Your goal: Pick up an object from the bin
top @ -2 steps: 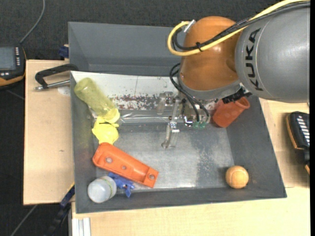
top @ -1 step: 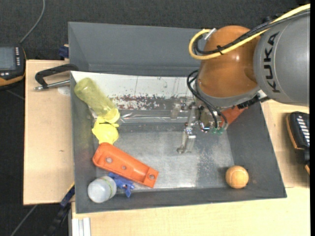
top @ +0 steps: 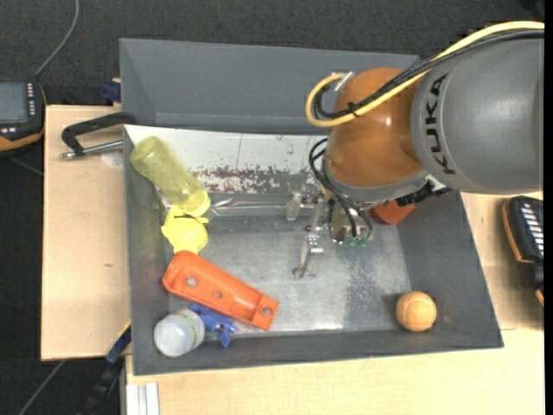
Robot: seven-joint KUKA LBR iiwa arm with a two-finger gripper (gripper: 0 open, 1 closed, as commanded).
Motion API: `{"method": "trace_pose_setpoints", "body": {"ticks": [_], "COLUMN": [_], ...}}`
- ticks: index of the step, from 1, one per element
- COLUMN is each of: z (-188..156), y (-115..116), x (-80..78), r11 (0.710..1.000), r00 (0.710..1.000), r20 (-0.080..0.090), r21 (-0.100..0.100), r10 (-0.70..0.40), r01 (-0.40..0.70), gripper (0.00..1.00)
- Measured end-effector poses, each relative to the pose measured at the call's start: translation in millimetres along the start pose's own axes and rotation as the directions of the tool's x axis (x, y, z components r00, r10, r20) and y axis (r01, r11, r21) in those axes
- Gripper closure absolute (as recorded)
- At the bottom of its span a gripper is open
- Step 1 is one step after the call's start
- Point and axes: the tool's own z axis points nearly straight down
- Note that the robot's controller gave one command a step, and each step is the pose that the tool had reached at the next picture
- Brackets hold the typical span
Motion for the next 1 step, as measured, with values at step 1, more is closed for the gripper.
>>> {"method": "trace_pose_setpoints", "body": {"ticks": [1], "z": [-25.6], "y": [21.7], "x": [-23.8], "r11": [0.995], "r00": [0.995], "r20": [-0.004], "r21": [-0.007], "r10": [0.096], "r01": [-0.096], "gripper": [0.00]}}
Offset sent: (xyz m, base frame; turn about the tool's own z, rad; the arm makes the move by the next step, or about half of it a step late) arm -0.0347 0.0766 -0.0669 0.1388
